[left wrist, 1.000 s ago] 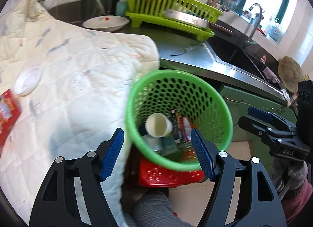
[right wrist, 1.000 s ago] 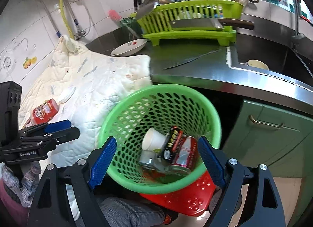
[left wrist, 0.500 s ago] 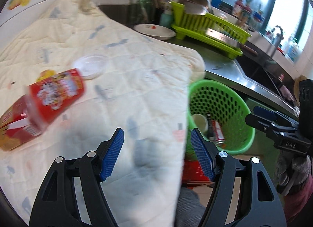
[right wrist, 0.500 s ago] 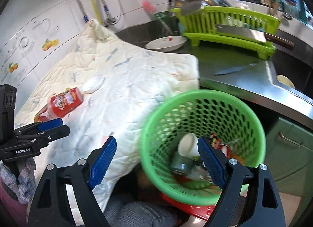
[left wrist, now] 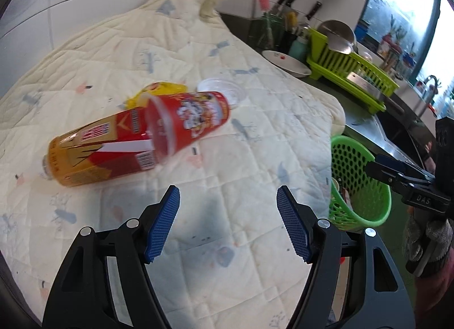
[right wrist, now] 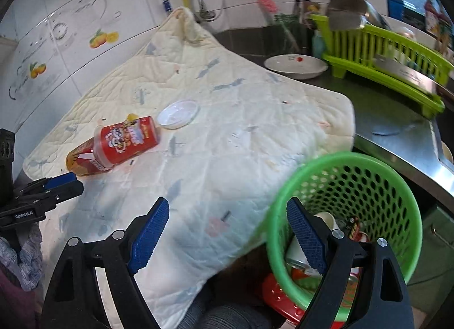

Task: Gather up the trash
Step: 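Move both open grippers back over the red bottle on the mat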

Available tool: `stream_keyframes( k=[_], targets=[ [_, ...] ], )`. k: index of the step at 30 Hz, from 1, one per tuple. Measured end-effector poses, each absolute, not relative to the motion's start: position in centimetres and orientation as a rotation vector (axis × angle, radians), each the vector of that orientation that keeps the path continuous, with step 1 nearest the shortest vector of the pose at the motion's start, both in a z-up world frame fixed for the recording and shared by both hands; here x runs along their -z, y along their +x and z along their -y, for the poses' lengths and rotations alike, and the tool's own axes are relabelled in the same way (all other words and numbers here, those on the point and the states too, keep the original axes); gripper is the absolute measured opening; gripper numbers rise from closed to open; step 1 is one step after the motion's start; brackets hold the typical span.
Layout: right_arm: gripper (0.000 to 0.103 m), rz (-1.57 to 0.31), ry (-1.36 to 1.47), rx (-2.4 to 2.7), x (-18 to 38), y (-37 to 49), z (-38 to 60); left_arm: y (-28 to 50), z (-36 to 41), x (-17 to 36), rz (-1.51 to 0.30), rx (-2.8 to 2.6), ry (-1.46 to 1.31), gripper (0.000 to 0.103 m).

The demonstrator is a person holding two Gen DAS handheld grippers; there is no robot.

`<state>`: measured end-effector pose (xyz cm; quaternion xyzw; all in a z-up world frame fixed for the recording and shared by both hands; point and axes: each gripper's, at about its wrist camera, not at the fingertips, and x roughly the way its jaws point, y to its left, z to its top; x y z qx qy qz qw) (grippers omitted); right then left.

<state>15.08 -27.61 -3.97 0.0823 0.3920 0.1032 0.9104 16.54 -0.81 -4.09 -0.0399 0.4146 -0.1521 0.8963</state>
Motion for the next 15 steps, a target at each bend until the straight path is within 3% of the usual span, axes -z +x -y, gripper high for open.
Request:
stream_keyframes(
  k=[15],
  targets=[
    [0.079, -0.86, 0.135, -0.3, 4.1, 24.1, 20.8, 16.4, -6.3, 4.8, -0.861, 0.176, -0.169, 0.07]
  ],
)
